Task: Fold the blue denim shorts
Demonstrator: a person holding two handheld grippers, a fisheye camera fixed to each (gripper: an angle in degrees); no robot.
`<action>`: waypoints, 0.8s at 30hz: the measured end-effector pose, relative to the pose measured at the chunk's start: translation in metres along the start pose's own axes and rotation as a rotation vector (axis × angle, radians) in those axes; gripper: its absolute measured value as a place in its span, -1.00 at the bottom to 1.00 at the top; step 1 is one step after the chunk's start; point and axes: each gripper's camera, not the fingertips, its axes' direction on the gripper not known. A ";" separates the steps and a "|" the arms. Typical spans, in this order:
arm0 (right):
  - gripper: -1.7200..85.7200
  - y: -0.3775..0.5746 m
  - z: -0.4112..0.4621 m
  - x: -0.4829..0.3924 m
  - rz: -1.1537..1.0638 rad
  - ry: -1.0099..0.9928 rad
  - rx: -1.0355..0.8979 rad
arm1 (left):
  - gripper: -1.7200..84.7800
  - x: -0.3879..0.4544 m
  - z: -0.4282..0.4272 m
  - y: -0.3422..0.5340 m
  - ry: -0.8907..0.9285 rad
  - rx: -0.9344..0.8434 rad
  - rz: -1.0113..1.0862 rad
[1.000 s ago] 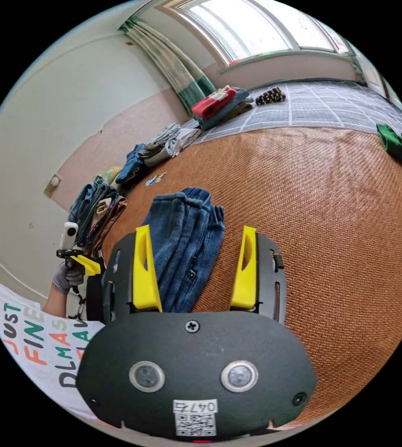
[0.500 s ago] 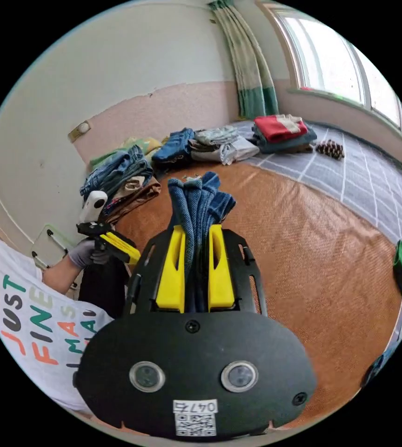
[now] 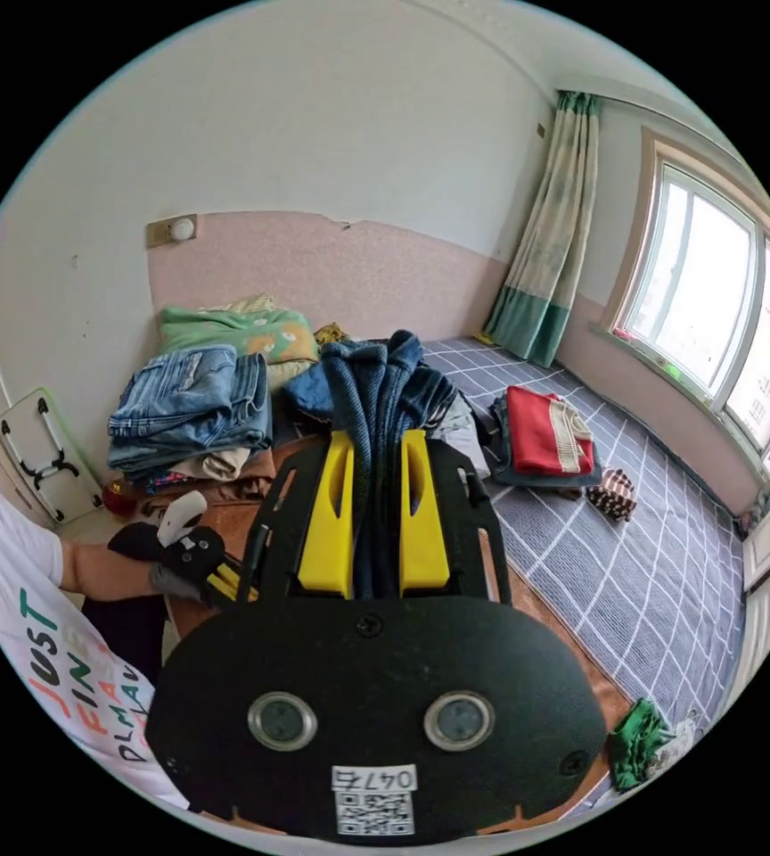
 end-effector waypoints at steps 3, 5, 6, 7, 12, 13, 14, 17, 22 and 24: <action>-0.87 -0.041 0.054 0.023 0.040 -0.087 0.034 | -0.98 -0.018 0.001 0.015 0.077 -0.016 -0.037; -0.87 -0.069 0.086 0.041 0.069 -0.128 0.063 | -0.98 -0.034 0.001 0.025 0.126 -0.004 -0.076; -0.85 -0.091 0.111 0.057 0.097 -0.143 0.078 | -0.98 -0.037 0.002 0.027 0.134 -0.004 -0.078; -0.83 -0.116 0.141 0.075 0.119 -0.140 0.081 | -0.98 -0.042 0.005 0.029 0.141 -0.015 -0.078; -0.59 -0.179 0.273 0.173 0.314 0.011 -0.122 | -0.98 -0.068 0.035 0.044 0.236 -0.095 -0.094; -0.62 -0.169 0.276 0.192 0.367 0.019 -0.079 | -0.98 -0.080 0.032 0.053 0.271 -0.068 -0.121; -0.64 -0.161 0.274 0.199 0.381 0.027 -0.038 | -0.98 -0.092 0.026 0.063 0.290 -0.025 -0.158; -0.69 -0.110 0.275 0.227 0.357 0.188 0.004 | -0.98 -0.112 0.019 0.083 0.313 0.045 -0.213; -0.70 -0.017 0.316 0.292 0.400 0.320 -0.137 | -0.98 -0.127 0.042 0.102 0.387 0.024 -0.233; -0.70 0.004 0.335 0.315 0.482 0.282 -0.148 | -0.98 -0.133 0.047 0.109 0.401 0.024 -0.245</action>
